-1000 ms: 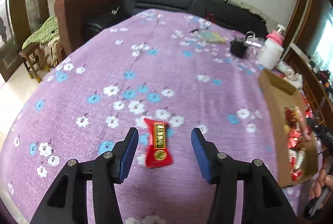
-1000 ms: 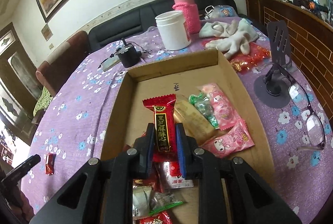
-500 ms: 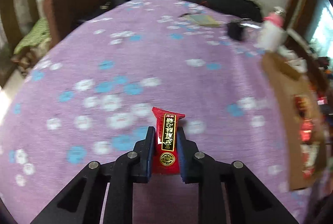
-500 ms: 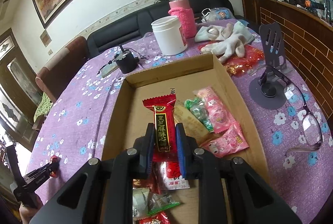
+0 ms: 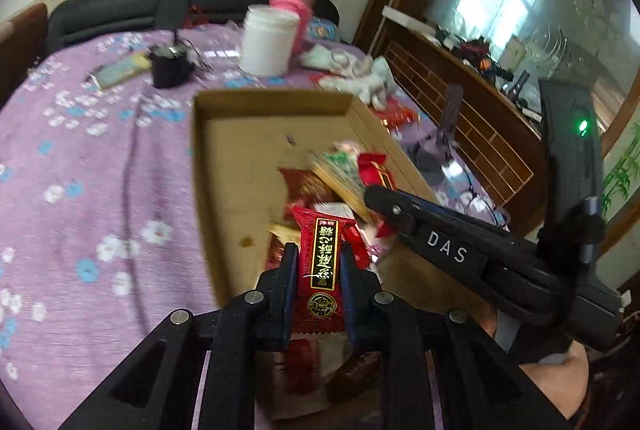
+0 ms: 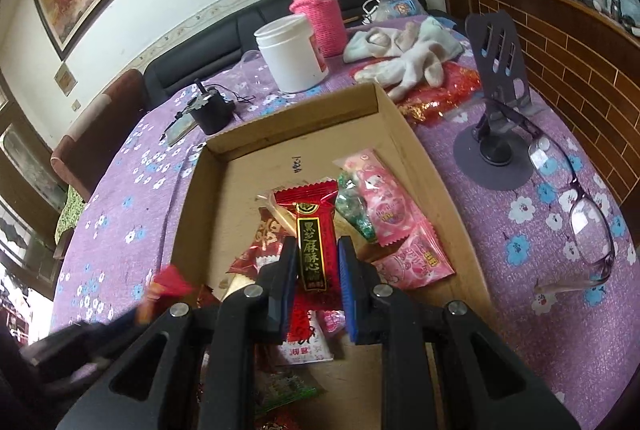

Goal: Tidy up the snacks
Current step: 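Open both grippers to drop the red candies into the tray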

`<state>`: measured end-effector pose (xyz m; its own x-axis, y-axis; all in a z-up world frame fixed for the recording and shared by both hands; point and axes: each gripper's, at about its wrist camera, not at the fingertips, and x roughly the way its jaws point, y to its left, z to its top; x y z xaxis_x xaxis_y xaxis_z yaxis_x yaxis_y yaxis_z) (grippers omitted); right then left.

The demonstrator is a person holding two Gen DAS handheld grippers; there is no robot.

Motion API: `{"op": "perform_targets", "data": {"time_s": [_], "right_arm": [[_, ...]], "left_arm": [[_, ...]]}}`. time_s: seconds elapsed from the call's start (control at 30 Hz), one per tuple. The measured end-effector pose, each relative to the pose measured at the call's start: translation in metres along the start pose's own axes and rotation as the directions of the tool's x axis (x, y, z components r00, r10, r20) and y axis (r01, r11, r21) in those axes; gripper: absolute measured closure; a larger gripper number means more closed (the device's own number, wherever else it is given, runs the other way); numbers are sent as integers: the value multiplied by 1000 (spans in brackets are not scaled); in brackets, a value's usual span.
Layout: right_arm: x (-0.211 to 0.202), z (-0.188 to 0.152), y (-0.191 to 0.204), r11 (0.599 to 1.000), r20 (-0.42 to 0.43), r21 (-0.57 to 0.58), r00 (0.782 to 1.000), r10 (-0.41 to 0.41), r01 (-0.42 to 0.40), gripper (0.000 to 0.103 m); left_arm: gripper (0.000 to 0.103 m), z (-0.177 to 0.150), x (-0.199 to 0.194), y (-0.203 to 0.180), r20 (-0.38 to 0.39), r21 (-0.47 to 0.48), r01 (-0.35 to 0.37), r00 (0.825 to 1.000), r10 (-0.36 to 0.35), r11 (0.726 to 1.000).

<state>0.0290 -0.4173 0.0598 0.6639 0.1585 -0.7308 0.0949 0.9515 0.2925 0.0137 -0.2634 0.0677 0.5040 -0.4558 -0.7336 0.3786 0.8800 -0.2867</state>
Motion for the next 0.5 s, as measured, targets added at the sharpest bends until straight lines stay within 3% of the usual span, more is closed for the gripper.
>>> {"op": "perform_targets", "data": {"time_s": [0.13, 0.23, 0.3, 0.33, 0.4, 0.5], "right_arm": [[4, 0, -1, 1000, -19, 19, 1000, 12, -12, 83], [1, 0, 1, 1000, -4, 8, 1000, -3, 3, 83], [-4, 1, 3, 1000, 18, 1, 1000, -13, 13, 81], [-6, 1, 3, 1000, 29, 0, 999, -19, 19, 76], [-10, 2, 4, 1000, 51, -2, 998, -30, 30, 68], [-23, 3, 8, 999, 120, -18, 992, -39, 42, 68]], "left_arm": [[81, -1, 6, -14, 31, 60, -34, 999, 32, 998], [70, -3, 6, -13, 33, 60, -24, 999, 22, 998], [61, -4, 0, -11, 54, 57, -28, 998, 25, 998], [54, -5, -3, -11, 66, 61, -33, 997, 29, 998], [51, -6, -9, -11, 83, 67, -36, 996, 31, 997], [47, -12, -26, -11, 116, 83, -62, 992, 53, 995]]}}
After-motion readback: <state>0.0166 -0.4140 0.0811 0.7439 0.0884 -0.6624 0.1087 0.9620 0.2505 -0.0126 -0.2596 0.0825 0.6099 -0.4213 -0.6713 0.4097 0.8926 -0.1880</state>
